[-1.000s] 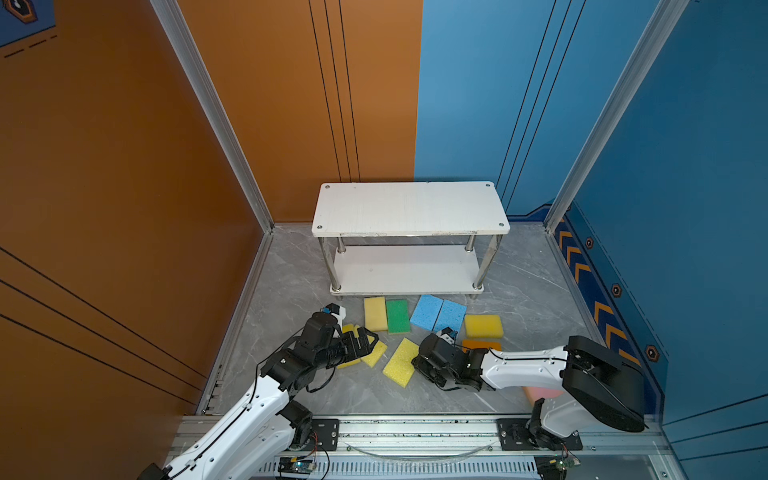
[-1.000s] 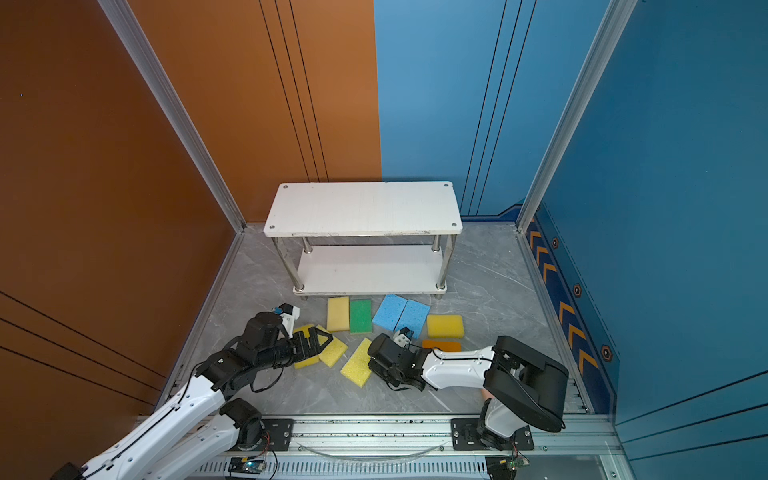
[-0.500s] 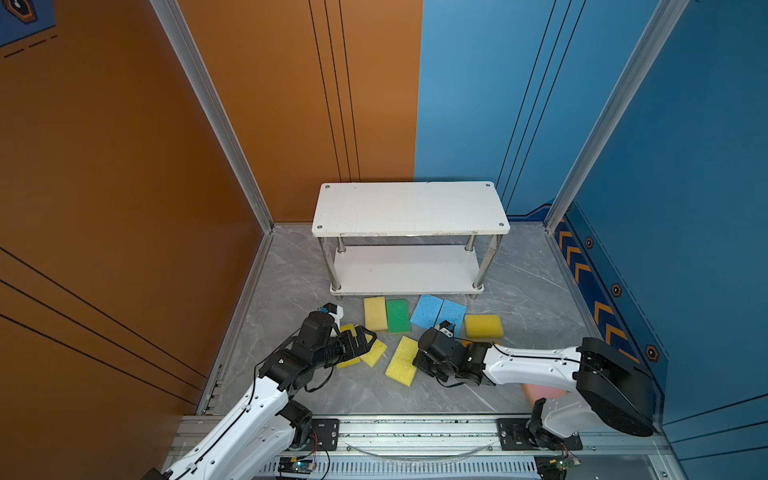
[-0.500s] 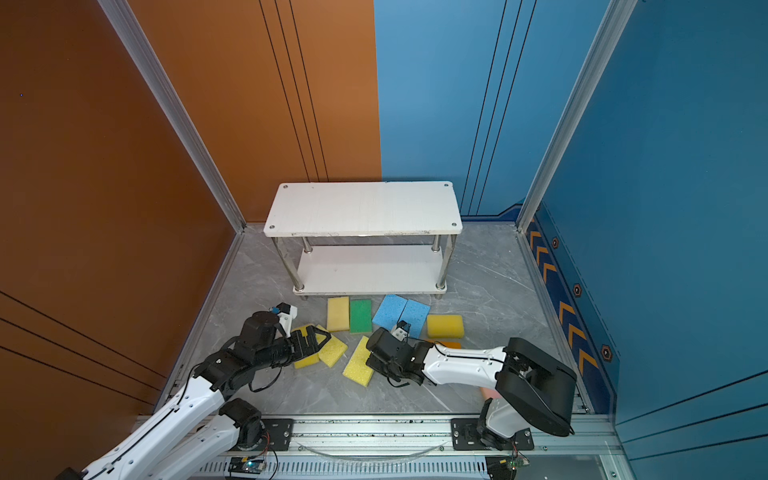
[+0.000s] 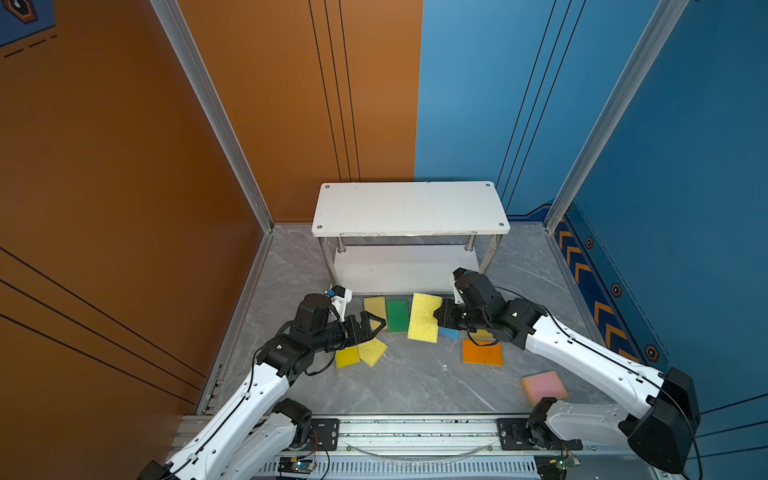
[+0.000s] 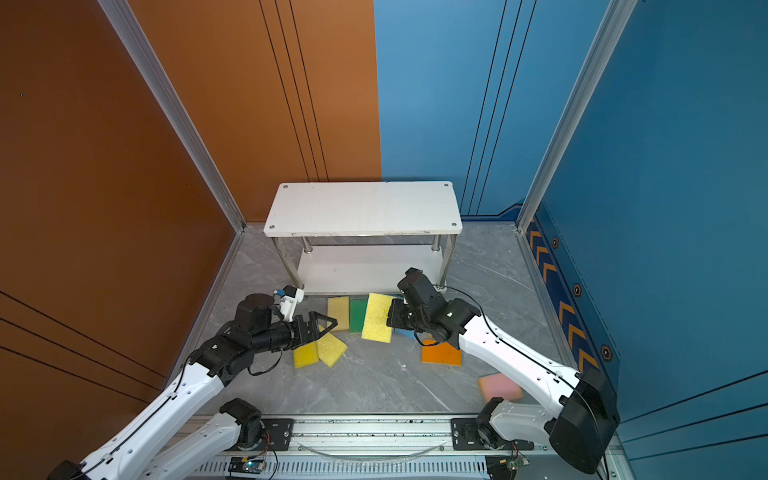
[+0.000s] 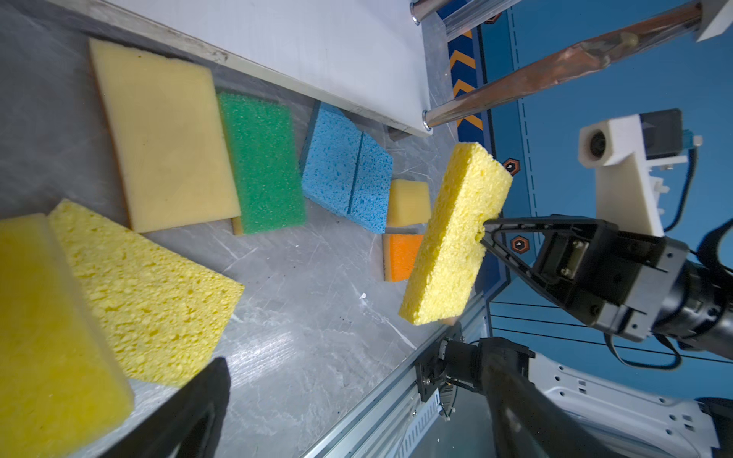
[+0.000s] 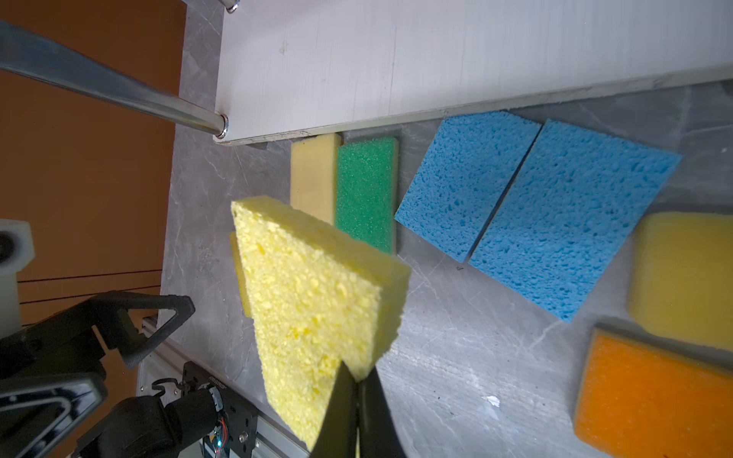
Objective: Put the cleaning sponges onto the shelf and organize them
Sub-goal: 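Lift the yellow sponge upright with the right gripper toward the left gripper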
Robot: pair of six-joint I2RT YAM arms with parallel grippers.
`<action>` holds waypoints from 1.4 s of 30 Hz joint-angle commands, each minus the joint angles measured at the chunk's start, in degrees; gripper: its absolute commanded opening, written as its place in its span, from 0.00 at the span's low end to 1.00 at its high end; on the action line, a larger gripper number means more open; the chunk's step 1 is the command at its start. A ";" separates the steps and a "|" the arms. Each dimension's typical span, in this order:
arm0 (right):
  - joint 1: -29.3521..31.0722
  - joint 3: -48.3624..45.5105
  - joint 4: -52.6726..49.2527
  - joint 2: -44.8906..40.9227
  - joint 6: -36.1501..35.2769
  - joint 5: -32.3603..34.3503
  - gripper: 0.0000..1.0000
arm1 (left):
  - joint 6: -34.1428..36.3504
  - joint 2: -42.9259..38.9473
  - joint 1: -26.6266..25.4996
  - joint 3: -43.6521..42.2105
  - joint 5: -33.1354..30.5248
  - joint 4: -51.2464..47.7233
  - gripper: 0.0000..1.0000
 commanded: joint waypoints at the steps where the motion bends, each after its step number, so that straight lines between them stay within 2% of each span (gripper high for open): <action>1: -3.62 2.61 -6.00 0.06 -11.58 -13.07 0.00 | -4.26 1.29 0.52 -0.87 9.52 12.80 0.99; 4: -4.41 5.01 -6.58 1.25 -14.33 -19.36 0.00 | -7.60 3.25 0.10 -2.01 12.42 20.79 0.97; 9: -4.49 9.12 -7.40 3.38 -16.25 -24.66 0.00 | -7.24 6.23 -2.92 0.06 12.62 23.38 0.96; 13: -3.45 11.77 -7.27 5.08 -16.66 -26.87 0.00 | -7.24 8.38 -4.54 1.08 11.87 24.69 0.95; 18: -1.91 13.96 -7.40 6.88 -16.84 -27.76 0.00 | -8.77 9.70 -5.46 1.22 10.81 28.36 0.87; 19: -1.78 14.19 -7.40 7.04 -16.84 -27.79 0.00 | -9.08 9.97 -5.57 1.22 10.81 29.02 0.79; 22: -1.83 14.66 -7.29 7.39 -16.84 -27.53 0.00 | -9.29 10.34 -5.91 1.24 10.67 29.74 0.64; 28: -1.69 15.28 -7.27 8.25 -16.57 -27.21 0.00 | -9.63 10.02 -5.74 0.89 10.51 30.42 0.38; 32: -1.34 15.43 -7.23 8.63 -16.51 -26.95 0.00 | -10.25 9.99 -5.48 0.48 10.34 31.27 0.23; 36: -1.32 15.48 -6.99 8.39 -16.17 -26.60 0.00 | -11.70 10.08 -5.19 0.03 10.32 33.44 0.17; 38: -1.55 15.17 -6.56 7.72 -15.56 -26.34 0.14 | -12.94 9.99 -4.75 -0.19 9.85 34.64 0.13; 40: -1.77 14.18 -5.51 6.43 -14.47 -25.92 0.32 | -14.86 9.77 -3.69 -0.56 9.85 36.62 0.10; 42: -1.86 12.75 -3.82 4.81 -13.10 -25.57 0.40 | -16.29 9.88 -2.65 -0.52 10.39 37.69 0.10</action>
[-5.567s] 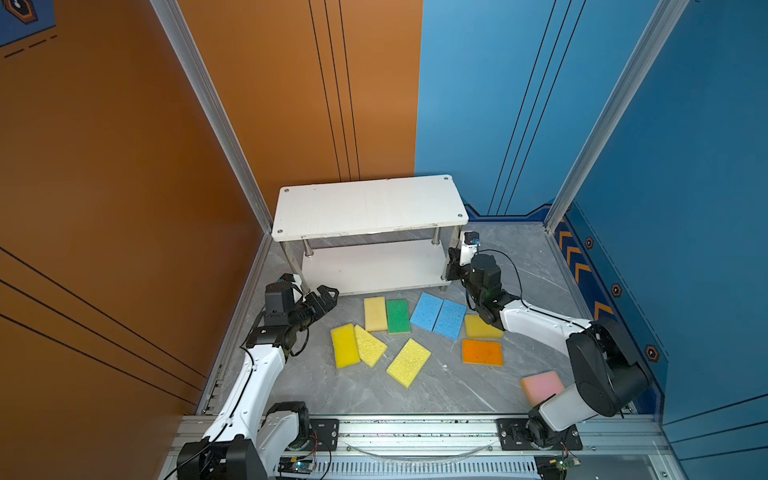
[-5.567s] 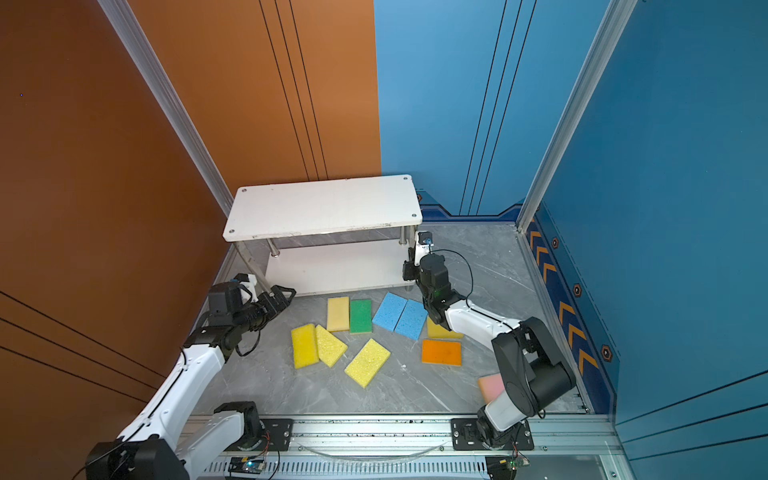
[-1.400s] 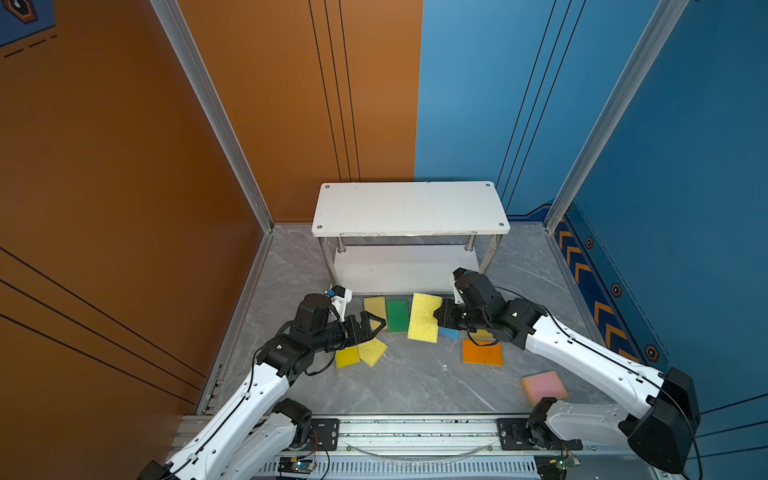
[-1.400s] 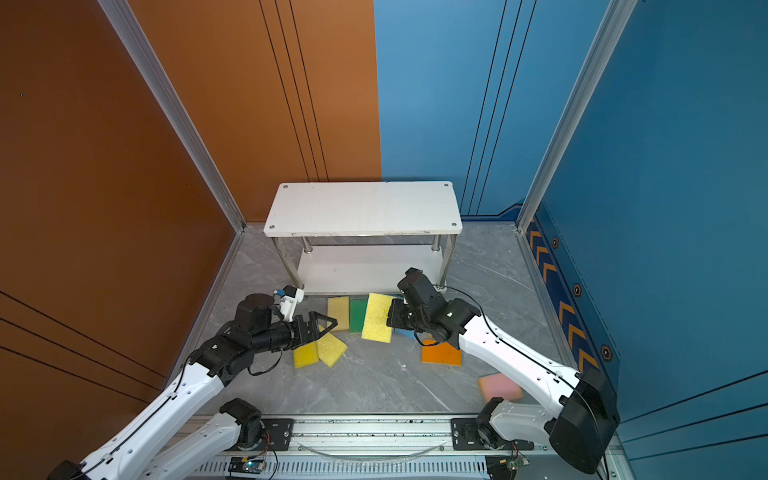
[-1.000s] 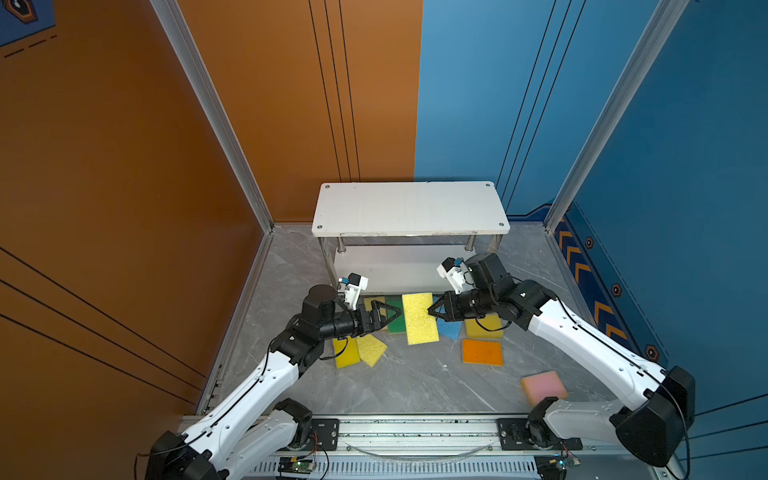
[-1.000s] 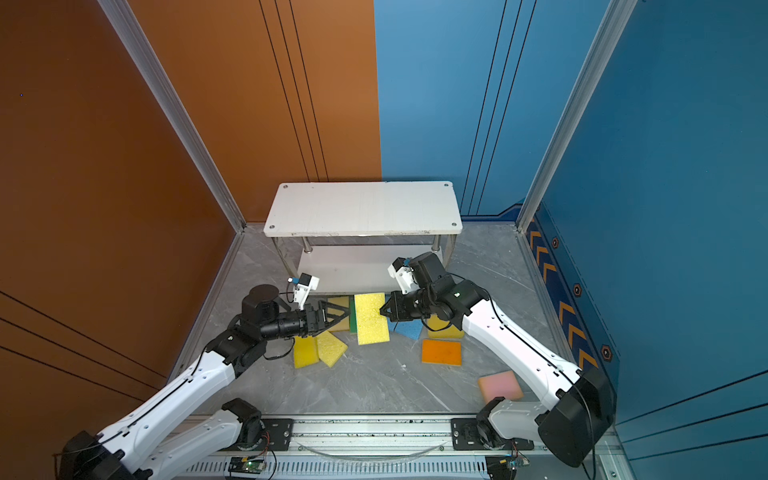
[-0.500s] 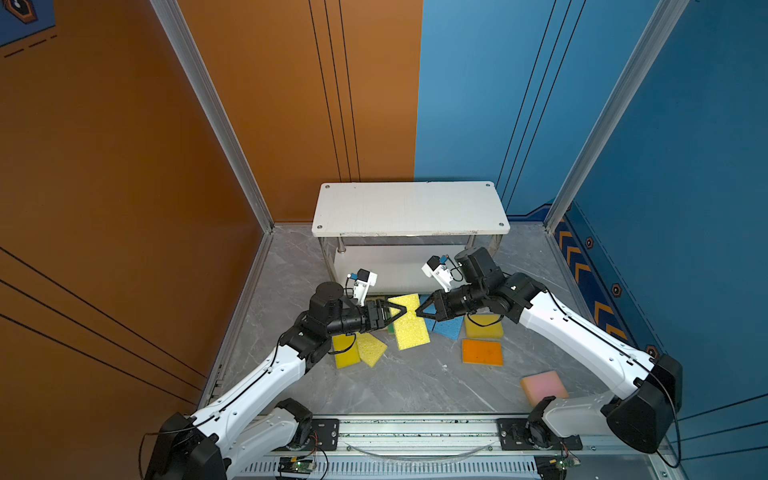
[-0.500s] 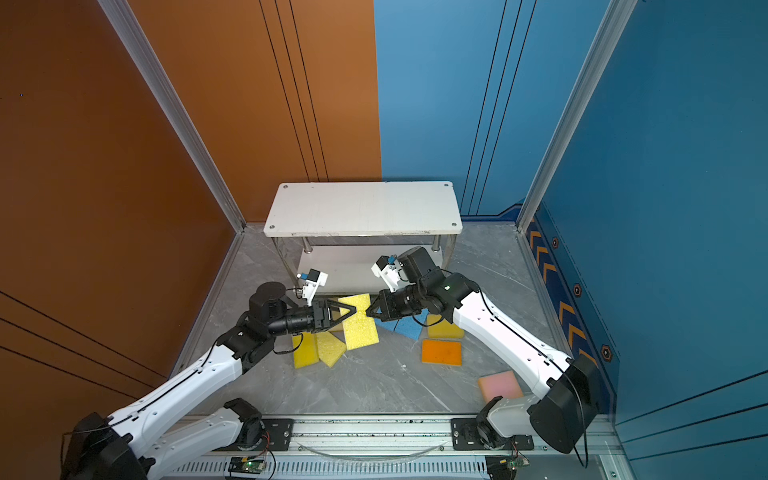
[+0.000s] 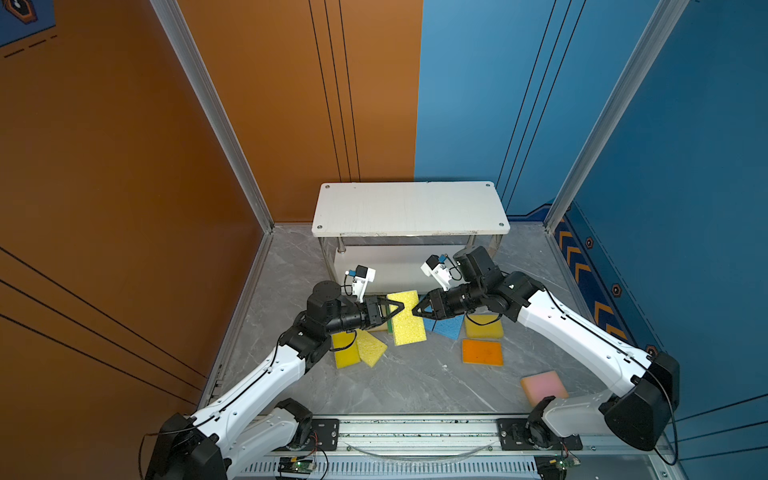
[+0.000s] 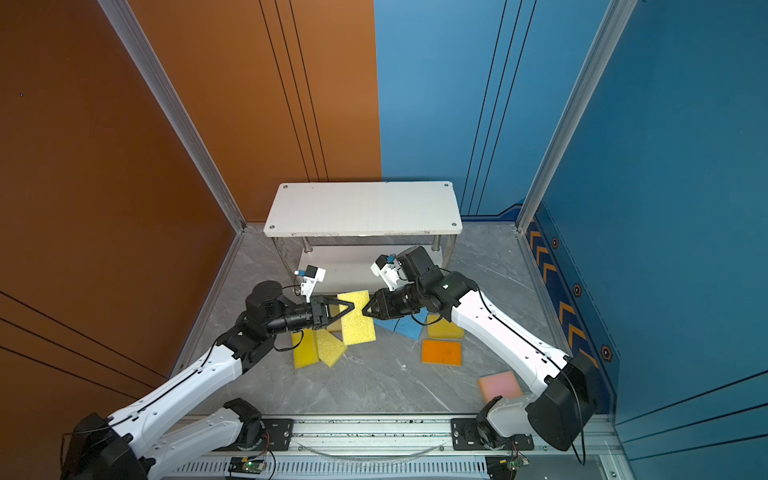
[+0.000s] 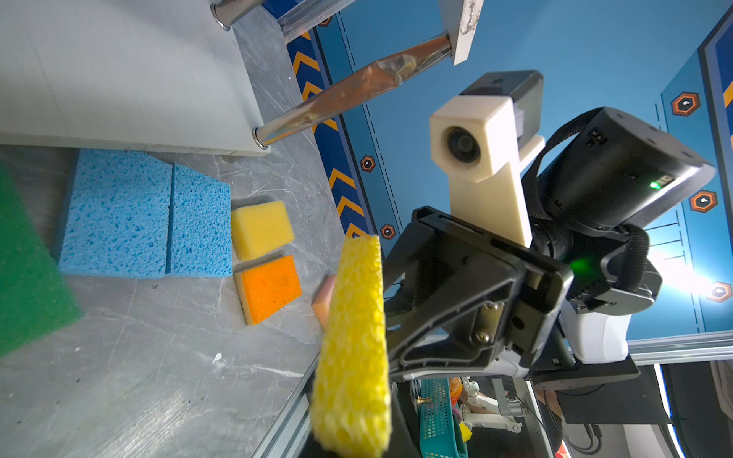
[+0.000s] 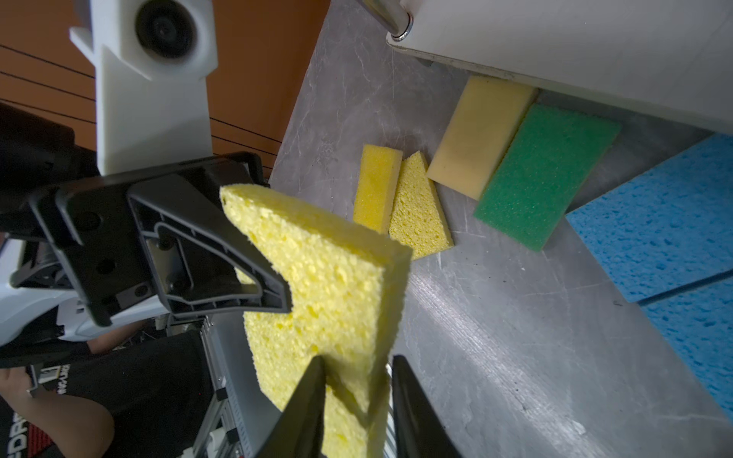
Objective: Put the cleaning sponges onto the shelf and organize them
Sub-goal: 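Lift the yellow sponge upright with the right gripper toward the left gripper, then carry the yellow sponge toward the lower shelf tier with the right gripper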
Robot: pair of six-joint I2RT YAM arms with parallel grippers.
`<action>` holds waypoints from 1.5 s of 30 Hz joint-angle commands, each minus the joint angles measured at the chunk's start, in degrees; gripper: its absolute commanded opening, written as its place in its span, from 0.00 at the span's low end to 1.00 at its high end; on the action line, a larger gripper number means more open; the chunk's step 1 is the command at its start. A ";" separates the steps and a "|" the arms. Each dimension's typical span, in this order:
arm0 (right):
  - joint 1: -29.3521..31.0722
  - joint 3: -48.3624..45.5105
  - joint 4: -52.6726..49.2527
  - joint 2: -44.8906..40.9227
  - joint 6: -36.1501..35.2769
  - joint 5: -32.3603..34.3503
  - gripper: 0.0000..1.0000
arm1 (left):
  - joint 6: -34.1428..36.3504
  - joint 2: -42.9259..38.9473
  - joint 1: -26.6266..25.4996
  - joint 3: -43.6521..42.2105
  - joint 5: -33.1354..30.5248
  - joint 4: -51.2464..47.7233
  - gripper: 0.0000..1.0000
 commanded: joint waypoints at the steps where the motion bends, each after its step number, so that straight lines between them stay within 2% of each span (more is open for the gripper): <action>1: -0.06 -1.43 2.54 -3.83 2.07 1.01 0.42 | -2.87 -0.30 1.77 -0.16 0.17 4.47 0.09; 8: 1.07 -5.91 6.93 -7.52 5.85 1.46 0.43 | -3.80 0.14 4.10 0.70 2.02 4.48 0.09; 19: 3.71 -6.20 7.64 -5.89 6.03 2.35 0.35 | -4.63 -0.21 5.53 0.71 2.86 4.65 0.09; 22: 3.51 -6.33 7.19 -5.66 5.99 4.05 0.35 | -4.79 -0.40 5.86 0.75 3.13 4.68 0.09; 25: 3.36 -6.15 5.33 -6.02 5.50 8.71 0.39 | -5.01 -0.56 6.11 0.55 3.15 4.66 0.08; 31: 3.34 -5.42 5.35 -5.09 5.52 9.01 0.40 | -5.21 -0.56 6.32 0.72 3.24 4.73 0.08; 37: 4.33 -4.78 5.86 -3.60 5.43 8.14 0.32 | -5.36 -0.65 6.50 0.46 3.15 4.83 0.08; 42: 4.41 -4.96 6.40 -3.52 5.68 8.43 0.19 | -5.38 -0.63 6.81 0.37 3.33 4.84 0.08; 45: 4.41 -5.38 7.51 -3.52 6.39 7.61 0.18 | -5.38 -0.65 6.98 0.21 3.43 4.83 0.08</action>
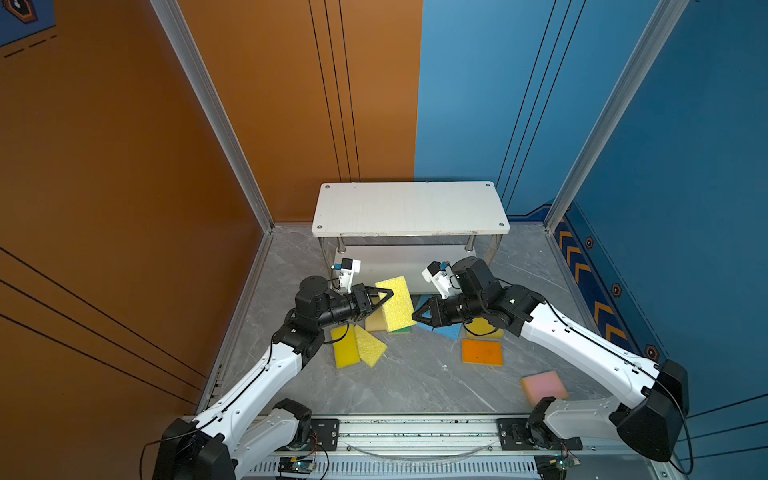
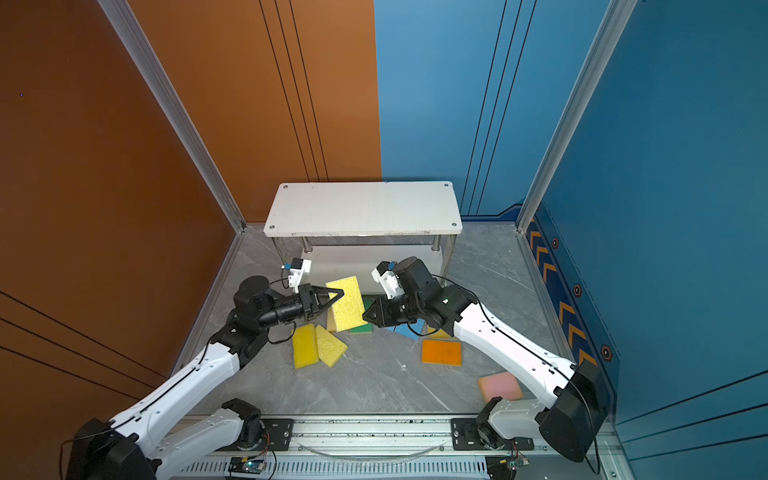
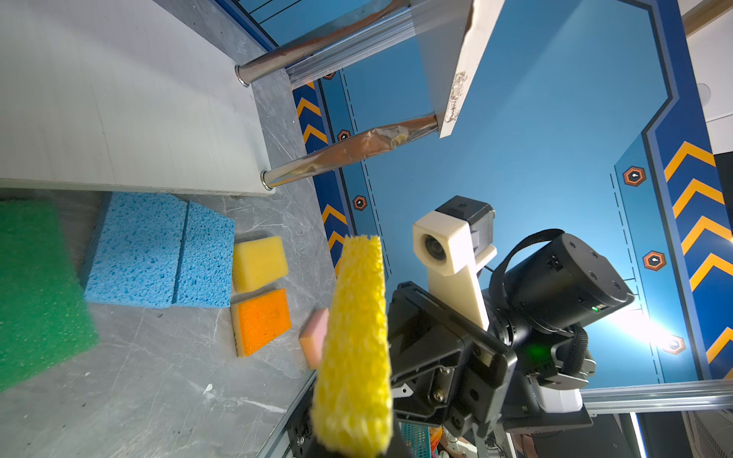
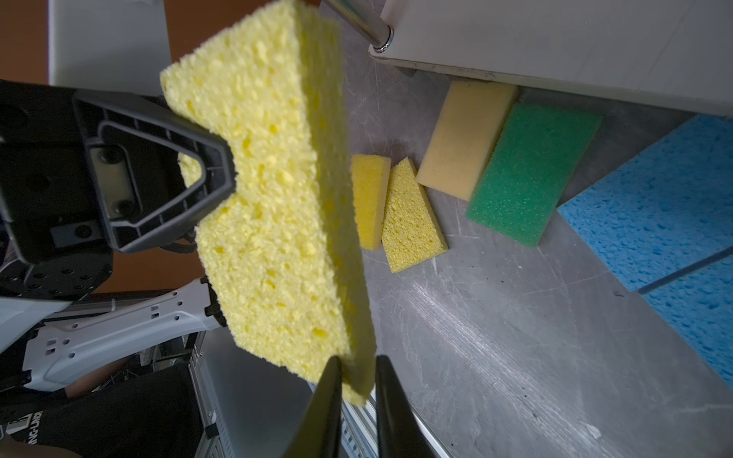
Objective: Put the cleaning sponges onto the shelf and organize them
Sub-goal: 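Carry the yellow sponge toward the lower shelf tier with the right gripper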
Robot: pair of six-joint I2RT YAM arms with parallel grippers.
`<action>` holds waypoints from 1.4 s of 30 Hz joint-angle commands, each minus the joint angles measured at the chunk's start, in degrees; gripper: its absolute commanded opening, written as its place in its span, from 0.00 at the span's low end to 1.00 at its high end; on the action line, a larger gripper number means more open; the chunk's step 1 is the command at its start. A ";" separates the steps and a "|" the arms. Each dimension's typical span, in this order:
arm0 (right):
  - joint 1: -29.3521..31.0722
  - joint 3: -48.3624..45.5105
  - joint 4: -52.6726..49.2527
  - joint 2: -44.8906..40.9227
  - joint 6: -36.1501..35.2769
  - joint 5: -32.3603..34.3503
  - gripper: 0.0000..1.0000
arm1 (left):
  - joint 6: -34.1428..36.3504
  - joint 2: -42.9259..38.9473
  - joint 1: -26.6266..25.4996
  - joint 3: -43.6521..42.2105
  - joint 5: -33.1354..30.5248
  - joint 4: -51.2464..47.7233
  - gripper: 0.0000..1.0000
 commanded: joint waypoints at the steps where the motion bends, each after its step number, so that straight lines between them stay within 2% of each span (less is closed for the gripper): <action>1: 0.33 0.09 2.29 0.03 0.81 -0.42 0.19 | -0.29 -0.83 0.75 0.21 1.40 1.71 0.08; 7: 0.46 -0.65 4.80 0.08 2.21 -1.64 0.28 | -0.37 -1.00 0.85 0.11 1.38 1.83 0.08; 11: 0.43 -0.89 5.71 0.54 2.65 -1.81 0.29 | -0.57 -1.03 0.86 0.03 1.38 2.04 0.07; 13: 0.53 -0.98 6.04 0.66 2.72 -1.64 0.27 | -0.68 -0.93 0.99 -0.08 1.40 2.25 0.07; 19: 0.92 -1.11 6.26 0.85 2.78 -1.21 0.07 | -1.53 -0.97 1.10 -0.88 1.40 3.62 0.07; 21: 1.08 -1.16 6.30 0.78 2.83 -1.03 0.03 | -1.50 -0.96 1.22 -1.02 1.51 3.58 0.07; 28: 1.64 -1.95 6.35 0.06 3.30 1.59 0.00 | -1.41 -1.05 1.94 -1.40 1.90 3.60 0.08; 29: 1.66 -2.21 6.41 -0.18 3.55 2.38 0.00 | -1.43 -1.09 2.21 -1.70 2.01 3.56 0.11; 32: 1.49 -3.17 6.87 -0.97 4.88 4.42 0.00 | -1.14 -1.40 3.77 -2.42 2.18 2.35 0.34; 35: 1.17 -4.37 7.70 -1.59 6.67 6.34 0.00 | 2.30 -2.41 4.76 -2.17 1.34 -4.10 0.53; 38: 0.93 -5.68 9.32 -1.52 8.69 8.11 0.00 | 6.74 -3.64 4.97 -1.10 -0.35 -11.56 0.66; 42: 0.48 -7.56 12.72 -0.26 12.27 11.60 0.00 | 12.02 -6.11 4.97 -0.02 -4.84 -20.80 0.73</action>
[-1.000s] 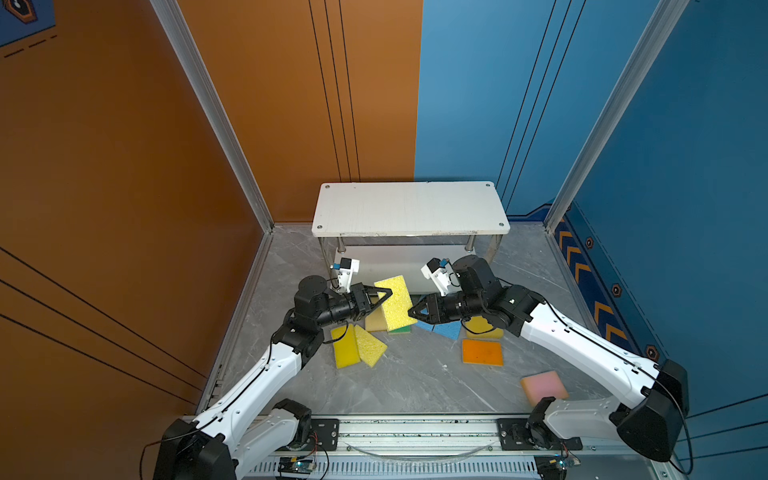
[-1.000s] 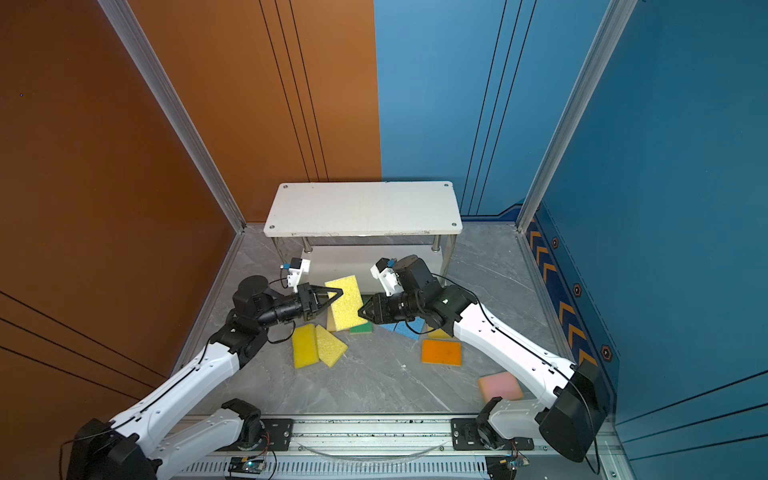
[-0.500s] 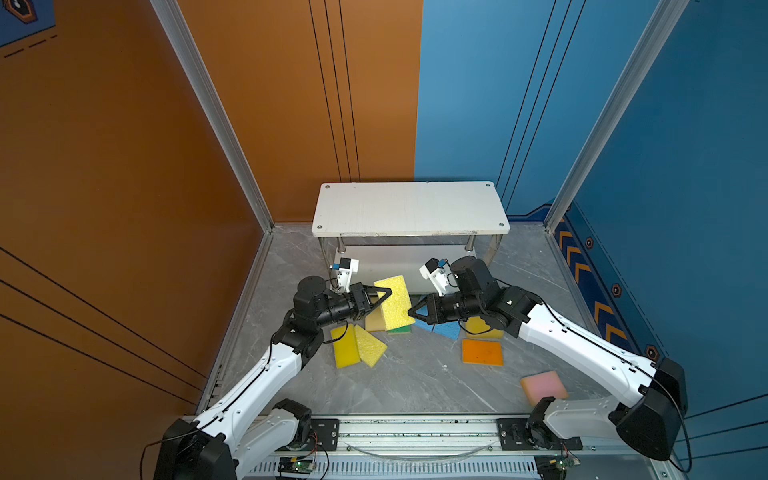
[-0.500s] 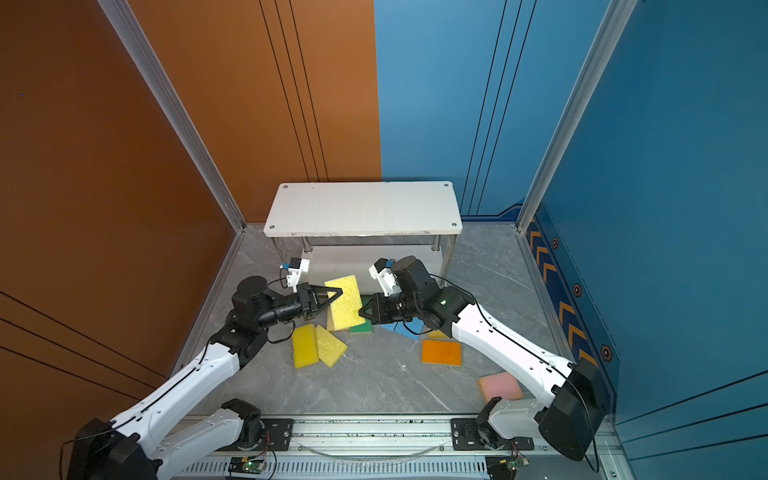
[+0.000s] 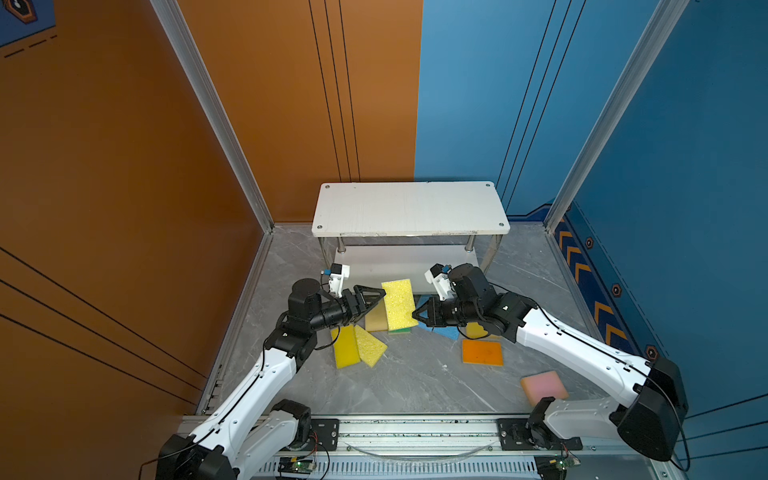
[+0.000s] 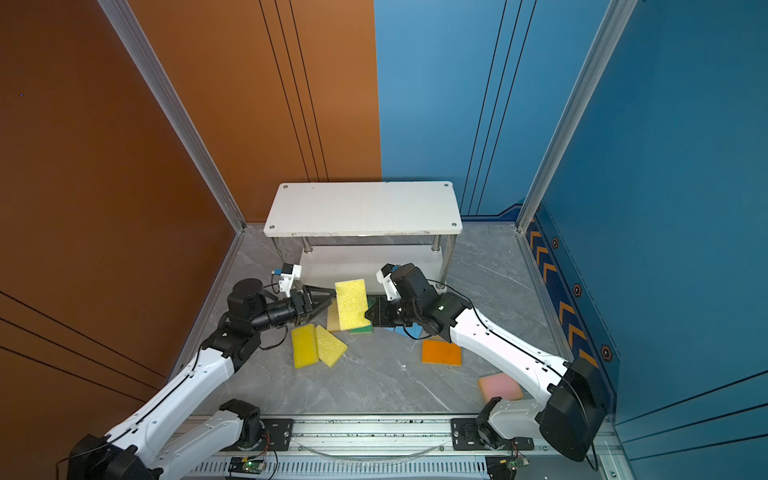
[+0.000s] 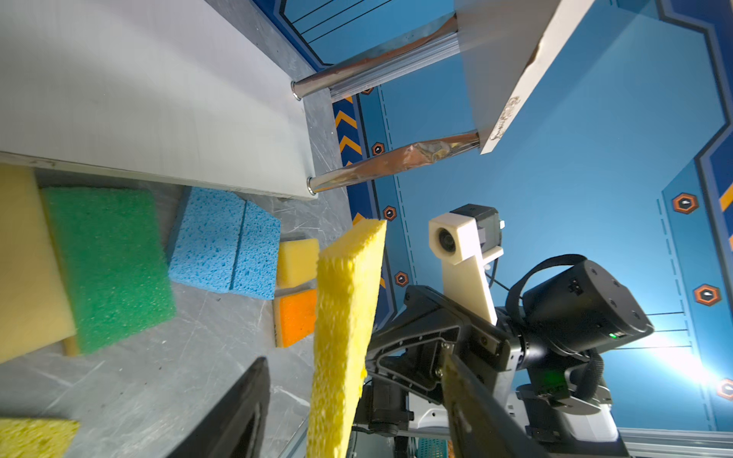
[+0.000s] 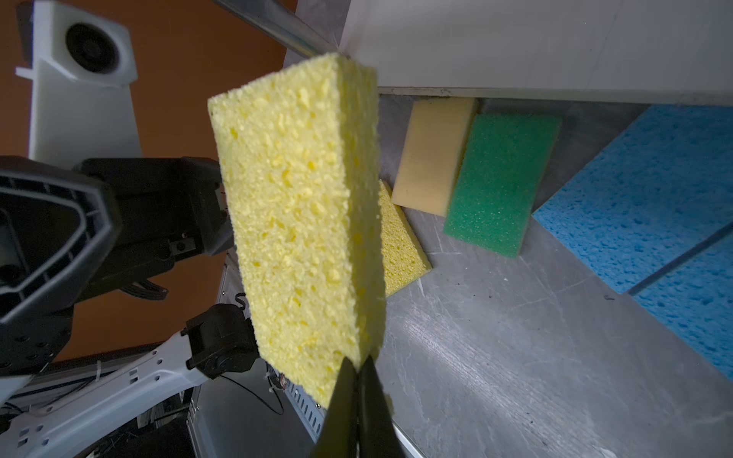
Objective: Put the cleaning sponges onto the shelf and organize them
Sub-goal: 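Carry the yellow sponge toward the lower shelf tier with the right gripper, then set the yellow cellulose sponge flat on the lower shelf tier with the right gripper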
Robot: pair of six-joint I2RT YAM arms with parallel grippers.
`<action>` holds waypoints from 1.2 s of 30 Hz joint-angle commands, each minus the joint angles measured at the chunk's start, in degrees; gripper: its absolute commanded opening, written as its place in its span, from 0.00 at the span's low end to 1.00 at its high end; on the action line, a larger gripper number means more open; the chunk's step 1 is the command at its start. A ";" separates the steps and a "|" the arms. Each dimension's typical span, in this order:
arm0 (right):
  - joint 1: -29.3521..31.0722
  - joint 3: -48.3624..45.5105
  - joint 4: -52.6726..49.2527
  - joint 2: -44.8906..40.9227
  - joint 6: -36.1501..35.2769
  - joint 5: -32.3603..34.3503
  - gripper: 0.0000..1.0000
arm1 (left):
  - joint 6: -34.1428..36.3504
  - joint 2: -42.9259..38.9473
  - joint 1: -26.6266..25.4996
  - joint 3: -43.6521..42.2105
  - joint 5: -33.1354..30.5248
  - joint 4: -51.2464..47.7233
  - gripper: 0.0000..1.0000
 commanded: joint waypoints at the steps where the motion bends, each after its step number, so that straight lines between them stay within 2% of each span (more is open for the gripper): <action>1: -0.51 -1.88 5.07 0.16 4.80 5.14 0.00 | 7.81 -3.20 0.10 1.73 -5.90 -12.34 0.75; 6: -0.45 -3.23 12.37 3.94 9.07 8.88 0.00 | 11.85 -9.52 -0.53 1.49 -17.42 -26.84 0.78; 15: 0.63 0.57 21.49 13.87 10.78 11.48 0.00 | 9.85 -21.68 -3.44 -3.73 -32.14 -39.00 0.82; 25: 0.97 9.67 25.96 26.07 11.36 10.82 0.00 | 12.81 -22.97 -3.20 -1.86 -37.28 -46.53 0.85; 26: 0.99 10.80 25.98 27.24 11.36 10.50 0.00 | 13.20 -22.74 -3.01 -1.38 -37.89 -47.30 0.89; 31: 0.97 17.32 25.72 33.96 11.42 8.88 0.00 | 13.72 -22.09 -1.10 -0.48 -40.59 -51.16 0.92; 36: 1.01 24.08 23.81 39.72 10.79 6.98 0.00 | 13.28 -22.60 1.56 -0.57 -40.30 -51.65 0.92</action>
